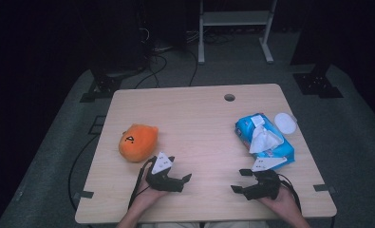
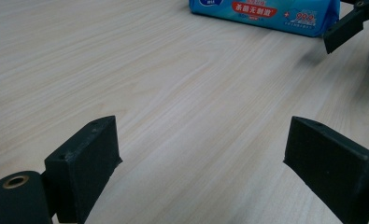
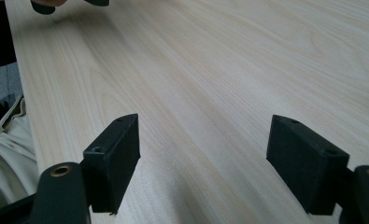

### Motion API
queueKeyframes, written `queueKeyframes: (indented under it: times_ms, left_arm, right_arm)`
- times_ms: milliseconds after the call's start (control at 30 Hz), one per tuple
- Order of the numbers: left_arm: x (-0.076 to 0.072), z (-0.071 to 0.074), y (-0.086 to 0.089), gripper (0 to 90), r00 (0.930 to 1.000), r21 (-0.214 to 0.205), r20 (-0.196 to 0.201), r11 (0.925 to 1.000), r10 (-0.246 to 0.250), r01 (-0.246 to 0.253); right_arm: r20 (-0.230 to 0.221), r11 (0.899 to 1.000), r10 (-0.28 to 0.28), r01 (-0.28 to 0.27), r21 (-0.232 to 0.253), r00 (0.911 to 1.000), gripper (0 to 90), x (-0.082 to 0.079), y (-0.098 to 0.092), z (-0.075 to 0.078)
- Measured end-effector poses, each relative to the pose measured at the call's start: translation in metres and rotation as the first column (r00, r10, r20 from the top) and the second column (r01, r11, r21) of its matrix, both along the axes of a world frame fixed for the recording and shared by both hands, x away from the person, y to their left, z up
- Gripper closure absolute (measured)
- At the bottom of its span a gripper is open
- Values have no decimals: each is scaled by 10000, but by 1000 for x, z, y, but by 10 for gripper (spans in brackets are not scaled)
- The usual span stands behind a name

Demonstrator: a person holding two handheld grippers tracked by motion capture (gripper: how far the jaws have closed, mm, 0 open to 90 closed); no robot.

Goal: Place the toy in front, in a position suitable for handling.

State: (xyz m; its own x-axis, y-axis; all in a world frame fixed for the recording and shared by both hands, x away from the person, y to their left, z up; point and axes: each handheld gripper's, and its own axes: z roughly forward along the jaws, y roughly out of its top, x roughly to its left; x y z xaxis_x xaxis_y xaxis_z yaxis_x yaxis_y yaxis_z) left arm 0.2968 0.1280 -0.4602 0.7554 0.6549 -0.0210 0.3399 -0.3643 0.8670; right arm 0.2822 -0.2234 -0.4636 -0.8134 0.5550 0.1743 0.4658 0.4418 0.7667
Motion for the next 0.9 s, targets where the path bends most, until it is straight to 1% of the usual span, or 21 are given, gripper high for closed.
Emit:
queueKeyframes:
  times_ms: [133, 200, 300, 333, 400, 433, 467, 500, 533, 633, 667, 733, 767, 800, 833, 900]
  left_arm:
    - [2, 2, -1, 99, 10000, -6, 75, 10000, -41, 41]
    - [2, 5, -1, 100, 10000, -225, 41, 9997, -72, 73]
    - [2, 12, 1, 100, 9996, -362, 295, 9993, -5, 15]
    - [2, 18, 5, 100, 9988, -423, 488, 9991, 87, -67]
    - [2, 25, 10, 100, 9971, -616, 710, 9979, 263, -219]
    - [2, 25, 10, 100, 9971, -616, 710, 9979, 263, -219]
    - [3, 29, 14, 100, 9962, -738, 791, 9968, 368, -309]
    - [3, 33, 17, 100, 9948, -840, 891, 9956, 494, -419]
    - [4, 41, 25, 99, 9918, -1077, 1053, 9923, 728, -614]
    - [5, 52, 37, 100, 9845, -1348, 1392, 9869, 1070, -882]
    - [5, 52, 37, 100, 9845, -1348, 1392, 9869, 1070, -882]
    - [6, 59, 45, 100, 9792, -1511, 1552, 9827, 1309, -1075]
    - [6, 61, 48, 100, 9756, -1616, 1639, 9796, 1459, -1193]
    - [8, 65, 56, 99, 9711, -1741, 1708, 9752, 1668, -1369]
    - [8, 65, 56, 99, 9711, -1741, 1708, 9752, 1668, -1369]
    - [9, 68, 64, 100, 9653, -1861, 1780, 9698, 1909, -1575]
  right_arm:
    - [-87, 10000, 24, -24, 10, 10000, 247, 2, 0, -2]
    - [-169, 10000, 5, -4, 57, 9999, 247, 3, -1, -4]
    - [-311, 10000, -58, 60, 71, 9995, 247, 3, -3, -6]
    - [-318, 9999, -88, 90, 80, 9995, 246, 3, -2, -6]
    - [-242, 10000, -74, 75, 47, 9997, 247, 2, -1, -4]
    - [-189, 10000, -61, 62, 63, 9998, 247, 2, 0, -3]
    - [-189, 10000, -61, 62, 63, 9998, 247, 2, 0, -3]
    - [-109, 10000, -46, 46, -11, 9999, 246, 1, 2, -2]
    - [-117, 10000, -50, 50, -49, 9999, 247, 0, 3, -2]
    - [-124, 9998, -4, 2, -202, 9999, 247, -2, 4, -3]
    - [-147, 9997, -5, 2, -225, 9999, 246, -2, 4, -3]
    - [-159, 9998, -24, 21, -213, 9999, 247, -1, 4, -3]
    - [-164, 9998, -27, 23, -208, 9999, 247, 0, 4, -3]
    - [-216, 9999, -58, 54, -164, 9998, 246, 2, 3, -4]
    - [-215, 9999, -58, 55, -162, 9998, 247, 3, 2, -5]
    - [-277, 9999, -82, 78, -150, 9996, 247, 4, 1, -5]
